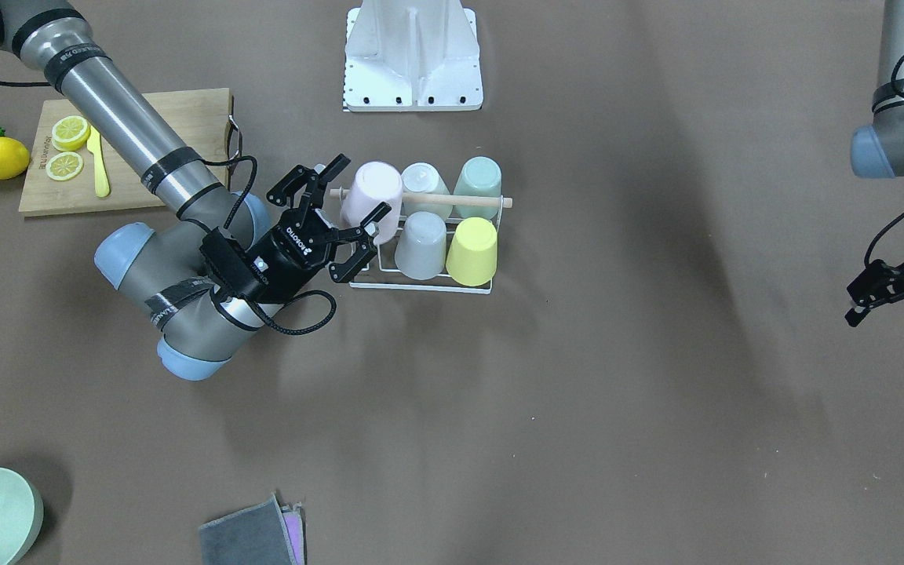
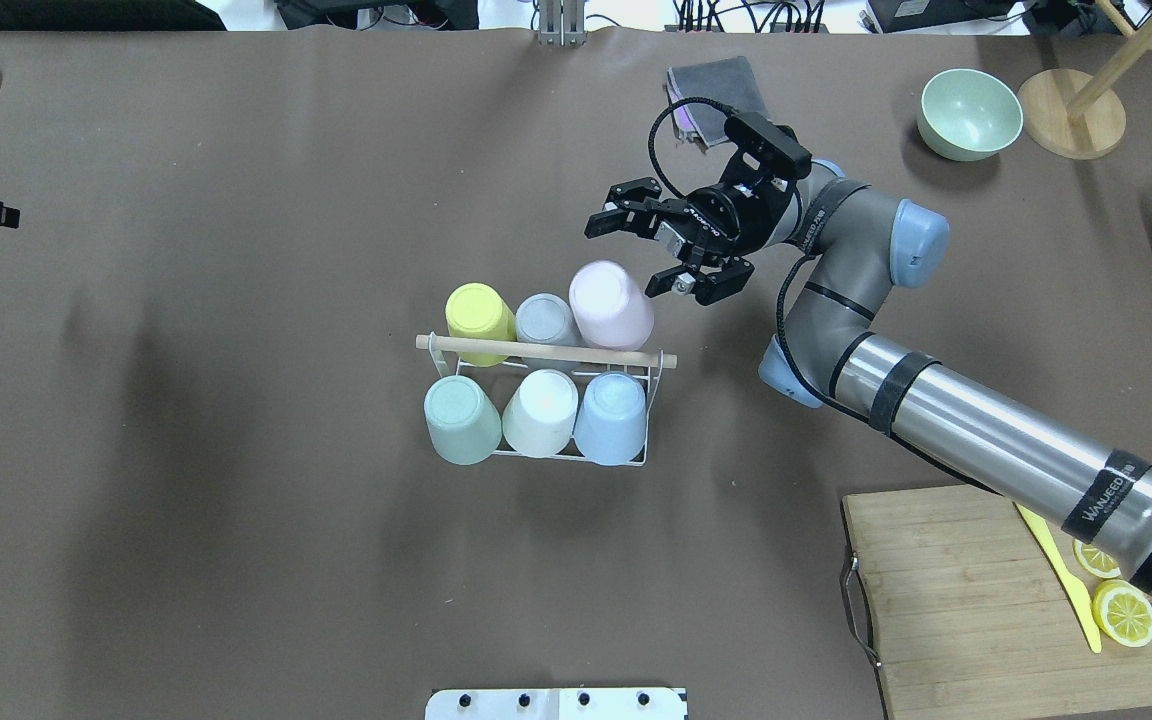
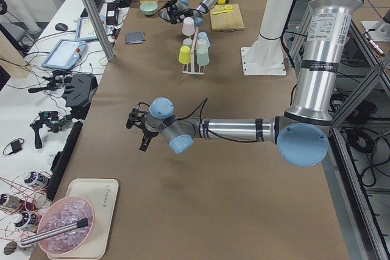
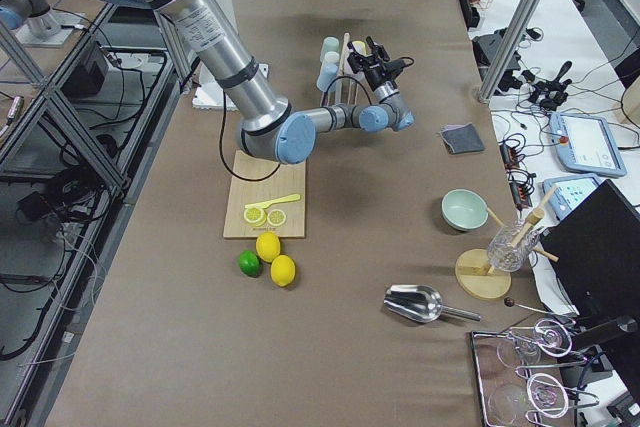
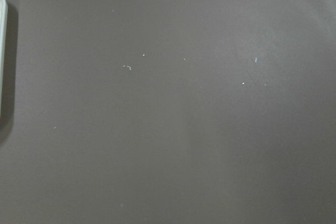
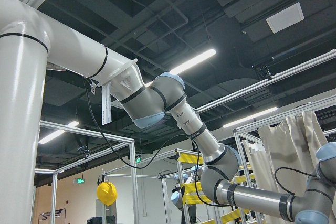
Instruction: Place cup on cup holder
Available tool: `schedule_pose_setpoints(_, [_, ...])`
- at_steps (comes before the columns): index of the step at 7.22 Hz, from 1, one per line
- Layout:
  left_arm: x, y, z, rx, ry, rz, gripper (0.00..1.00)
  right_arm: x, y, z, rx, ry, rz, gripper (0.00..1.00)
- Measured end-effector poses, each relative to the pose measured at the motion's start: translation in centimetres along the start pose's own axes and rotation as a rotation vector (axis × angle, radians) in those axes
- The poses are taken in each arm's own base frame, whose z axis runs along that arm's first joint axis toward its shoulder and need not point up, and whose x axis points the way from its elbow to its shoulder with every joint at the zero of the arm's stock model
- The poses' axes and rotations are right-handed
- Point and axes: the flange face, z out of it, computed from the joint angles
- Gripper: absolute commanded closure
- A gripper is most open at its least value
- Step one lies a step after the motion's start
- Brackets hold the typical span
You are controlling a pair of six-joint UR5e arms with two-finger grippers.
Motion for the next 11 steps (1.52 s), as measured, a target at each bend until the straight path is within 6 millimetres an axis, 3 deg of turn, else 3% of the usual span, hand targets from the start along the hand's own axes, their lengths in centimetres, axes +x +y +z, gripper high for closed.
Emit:
schedule_pose_setpoints(4, [-3.7, 1.1, -1.4, -0.116, -0.074, 0.062, 0.03, 0.1, -0.6, -0.2, 0.000, 0.002, -0.006, 0.03])
schedule_pose_setpoints(5, [-4.3, 1.1, -1.9, -0.135, -0.087, 0.069, 0.03, 0.0, -2.0, -1.4, -0.012, 0.016, -0.015, 0.02])
schedule_pose_setpoints(8, [-6.4, 1.3, -2.8, -0.195, -0.114, 0.100, 0.03, -1.8, -7.6, -8.0, -0.087, 0.101, 0.096, 0.02])
schedule_pose_setpoints(11, [-10.2, 2.8, -4.6, -0.272, -0.115, 0.112, 0.03, -4.9, -10.1, -12.5, -0.169, 0.192, 0.354, 0.02])
